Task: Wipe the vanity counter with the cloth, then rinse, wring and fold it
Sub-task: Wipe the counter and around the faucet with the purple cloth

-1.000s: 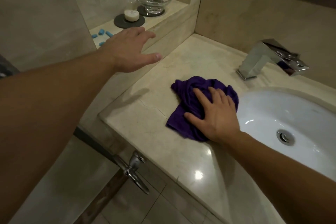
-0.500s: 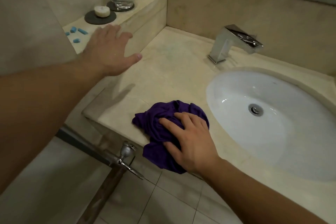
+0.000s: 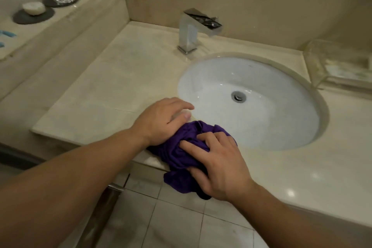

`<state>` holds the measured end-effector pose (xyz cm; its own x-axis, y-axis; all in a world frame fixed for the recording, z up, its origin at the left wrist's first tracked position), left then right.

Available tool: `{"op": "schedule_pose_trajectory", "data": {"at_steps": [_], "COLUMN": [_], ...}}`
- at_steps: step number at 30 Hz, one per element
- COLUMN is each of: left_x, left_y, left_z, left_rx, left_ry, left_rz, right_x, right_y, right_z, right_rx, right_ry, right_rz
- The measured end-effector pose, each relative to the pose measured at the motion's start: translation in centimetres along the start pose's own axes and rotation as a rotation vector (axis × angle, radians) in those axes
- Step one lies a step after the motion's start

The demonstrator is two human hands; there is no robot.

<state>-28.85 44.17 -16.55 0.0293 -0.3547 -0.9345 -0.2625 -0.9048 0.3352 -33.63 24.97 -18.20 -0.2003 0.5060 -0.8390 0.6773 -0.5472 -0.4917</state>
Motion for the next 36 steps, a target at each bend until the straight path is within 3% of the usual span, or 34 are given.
{"op": "schedule_pose_trajectory", "data": {"at_steps": [2,6,22,30,36], "left_x": [1.2,4.3,11.9,11.7,9.1], "left_y": [3.3,8.8,26.6,28.5,28.5], "left_z": [0.1,0.6,-7.6,-10.1,-13.9], "left_rx": [0.065,0.204,0.203,0.156,0.060], "left_ry": [-0.048,-0.104,-0.143,-0.339,-0.240], "left_rz": [0.084,0.032,0.000,0.044,0.137], "right_x": [-1.3,-3.9,-14.7,-18.9,-22.3], "right_y": [1.4,3.9,16.4,19.7,20.1], "right_z": [1.7,5.1,17.3,17.1,13.4], "right_rx": [0.036,0.073,0.268,0.423,0.465], "right_ry": [0.002,-0.006,0.035,-0.053,-0.026], "right_rz": [-0.001,0.011,0.003,0.056,0.011]}}
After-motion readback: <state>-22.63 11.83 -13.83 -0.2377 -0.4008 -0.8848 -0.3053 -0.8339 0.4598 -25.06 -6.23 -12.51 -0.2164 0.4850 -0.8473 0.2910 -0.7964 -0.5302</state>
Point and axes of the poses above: each hand's wrist, its own z-axis away from the middle knuckle, its own x-axis out of the palm, y = z × x, the point moved 3 cm from there along -z, towards the middle knuckle, and after that the axes turned 15 degrees about -z, right-handed, at the moved point
